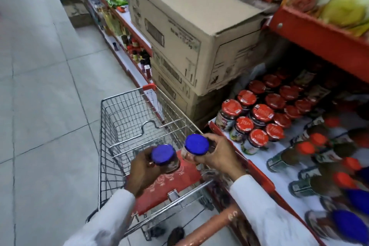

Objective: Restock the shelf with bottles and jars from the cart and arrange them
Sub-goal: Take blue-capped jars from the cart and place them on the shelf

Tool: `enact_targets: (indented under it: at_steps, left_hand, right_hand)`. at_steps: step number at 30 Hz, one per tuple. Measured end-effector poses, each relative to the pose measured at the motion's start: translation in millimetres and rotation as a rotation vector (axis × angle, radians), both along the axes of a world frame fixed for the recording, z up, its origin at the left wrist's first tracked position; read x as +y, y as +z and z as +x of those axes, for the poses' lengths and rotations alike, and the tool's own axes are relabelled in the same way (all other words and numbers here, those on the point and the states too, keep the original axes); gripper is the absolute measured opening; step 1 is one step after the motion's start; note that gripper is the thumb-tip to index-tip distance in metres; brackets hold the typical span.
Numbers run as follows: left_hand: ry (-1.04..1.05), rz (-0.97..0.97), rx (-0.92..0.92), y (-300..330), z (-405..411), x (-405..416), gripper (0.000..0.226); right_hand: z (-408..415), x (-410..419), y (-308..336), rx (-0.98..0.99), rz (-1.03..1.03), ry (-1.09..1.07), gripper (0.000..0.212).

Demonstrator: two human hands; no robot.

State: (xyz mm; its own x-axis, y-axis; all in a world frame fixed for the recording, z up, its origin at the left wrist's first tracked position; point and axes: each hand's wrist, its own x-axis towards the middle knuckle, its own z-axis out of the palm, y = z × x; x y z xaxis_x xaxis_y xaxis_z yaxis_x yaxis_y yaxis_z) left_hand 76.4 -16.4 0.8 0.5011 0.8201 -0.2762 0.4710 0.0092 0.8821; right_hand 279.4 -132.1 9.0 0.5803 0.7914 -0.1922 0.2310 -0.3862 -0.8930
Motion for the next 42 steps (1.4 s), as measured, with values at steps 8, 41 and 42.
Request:
enact_targets:
  at_steps: [8, 41, 42]
  left_hand:
    - [-0.310, 0.076, -0.252, 117, 33, -75, 0.050]
    - [-0.858, 0.246, -0.022, 24, 227, -455, 0.042]
    - [-0.851, 0.246, -0.019, 21, 226, -454, 0.041]
  right_hand:
    - [7, -141, 93, -0.035, 0.237, -0.237, 0.054]
    - [10, -516, -10, -0.223, 0.050, -1.123, 0.052]
    - [11, -516, -11, -0.222, 0.042, -1.124, 0.051]
